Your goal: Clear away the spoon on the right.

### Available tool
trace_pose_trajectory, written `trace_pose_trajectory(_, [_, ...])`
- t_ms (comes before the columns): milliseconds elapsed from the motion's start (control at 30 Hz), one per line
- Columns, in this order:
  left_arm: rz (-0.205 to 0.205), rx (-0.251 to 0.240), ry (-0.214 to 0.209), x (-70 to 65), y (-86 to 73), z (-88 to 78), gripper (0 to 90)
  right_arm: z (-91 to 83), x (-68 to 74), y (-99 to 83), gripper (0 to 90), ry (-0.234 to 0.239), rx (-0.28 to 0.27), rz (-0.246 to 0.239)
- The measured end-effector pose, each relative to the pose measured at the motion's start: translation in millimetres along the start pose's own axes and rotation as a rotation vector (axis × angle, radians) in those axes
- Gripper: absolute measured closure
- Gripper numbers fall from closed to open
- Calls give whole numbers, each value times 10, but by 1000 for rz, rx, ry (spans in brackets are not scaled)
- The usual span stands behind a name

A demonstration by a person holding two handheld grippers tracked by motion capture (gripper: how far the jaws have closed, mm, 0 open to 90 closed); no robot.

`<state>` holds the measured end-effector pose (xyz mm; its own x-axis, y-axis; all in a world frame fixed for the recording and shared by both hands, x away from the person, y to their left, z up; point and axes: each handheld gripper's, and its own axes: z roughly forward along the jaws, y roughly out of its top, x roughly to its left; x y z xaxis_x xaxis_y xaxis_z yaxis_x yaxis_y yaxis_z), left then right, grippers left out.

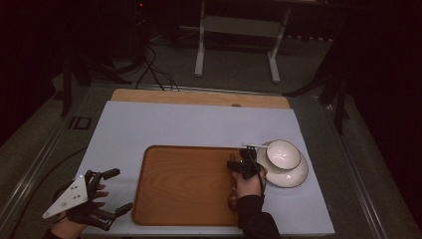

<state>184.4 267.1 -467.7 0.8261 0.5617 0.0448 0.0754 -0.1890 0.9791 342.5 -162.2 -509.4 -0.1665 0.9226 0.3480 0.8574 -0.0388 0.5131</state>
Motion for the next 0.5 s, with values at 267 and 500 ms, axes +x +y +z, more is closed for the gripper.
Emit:
trace_pose_trajectory(267, [3, 1, 0, -2, 3, 0, 0, 47, -45, -20, 757, -23, -10, 9])
trace_pose_trajectory(500, [4, 2, 0, -4, 4, 0, 0, 54, -32, 9, 664, -35, -12, -13])
